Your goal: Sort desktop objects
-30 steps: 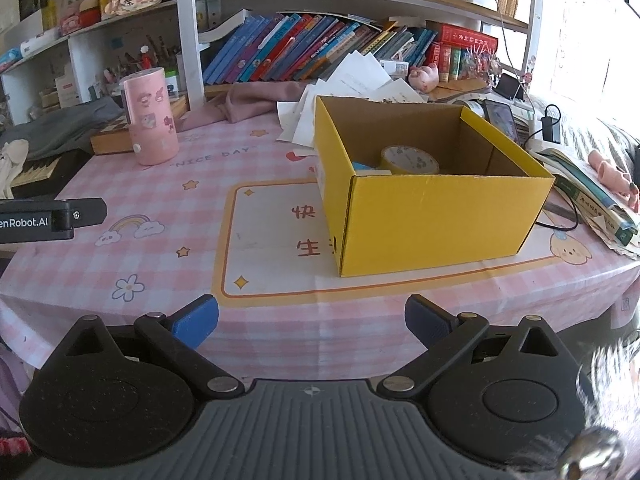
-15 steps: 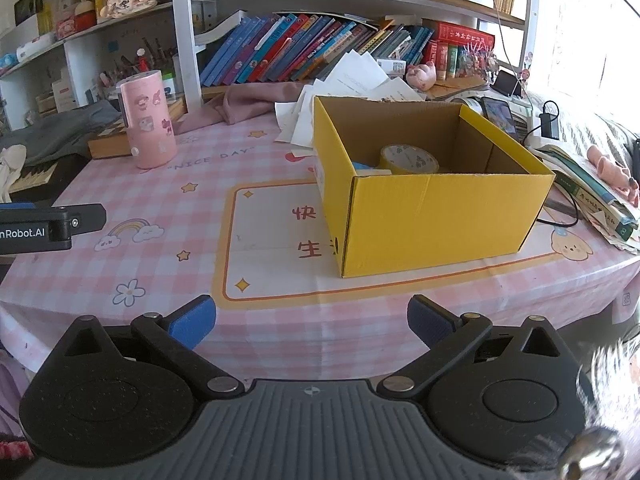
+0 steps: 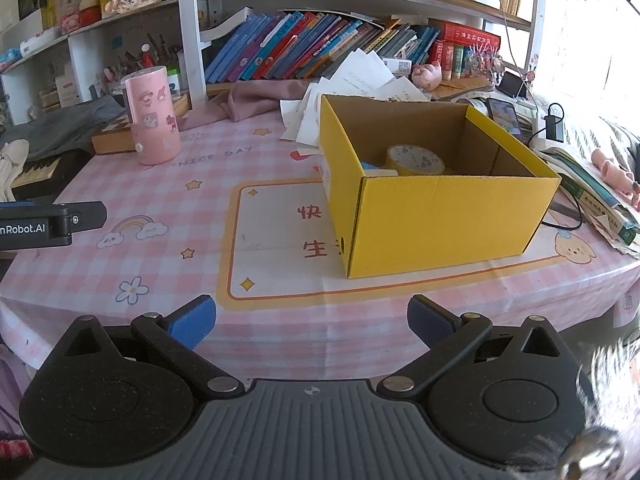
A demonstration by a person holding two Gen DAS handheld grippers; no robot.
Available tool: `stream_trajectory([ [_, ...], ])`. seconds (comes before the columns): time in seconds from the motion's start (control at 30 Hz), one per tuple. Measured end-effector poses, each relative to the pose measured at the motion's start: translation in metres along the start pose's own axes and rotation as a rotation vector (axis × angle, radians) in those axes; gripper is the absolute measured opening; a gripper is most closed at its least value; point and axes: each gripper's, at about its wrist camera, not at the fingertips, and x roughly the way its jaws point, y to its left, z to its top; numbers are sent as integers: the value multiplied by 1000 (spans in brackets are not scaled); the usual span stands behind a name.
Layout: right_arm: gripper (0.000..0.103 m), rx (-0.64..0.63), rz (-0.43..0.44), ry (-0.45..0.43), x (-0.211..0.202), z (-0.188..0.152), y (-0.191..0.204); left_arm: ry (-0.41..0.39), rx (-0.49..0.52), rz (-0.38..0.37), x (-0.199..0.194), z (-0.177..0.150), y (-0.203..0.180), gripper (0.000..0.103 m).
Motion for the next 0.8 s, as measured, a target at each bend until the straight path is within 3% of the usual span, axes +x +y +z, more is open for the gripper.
stream_trajectory([
  [0.37,103,100,-66,-5,-3,-4,-16,15,73,-42,-2,-6,-11,103],
  [0.8,103,84,-61,26,0,-8,-12,51,78,-70,-3,-13,-12,103],
])
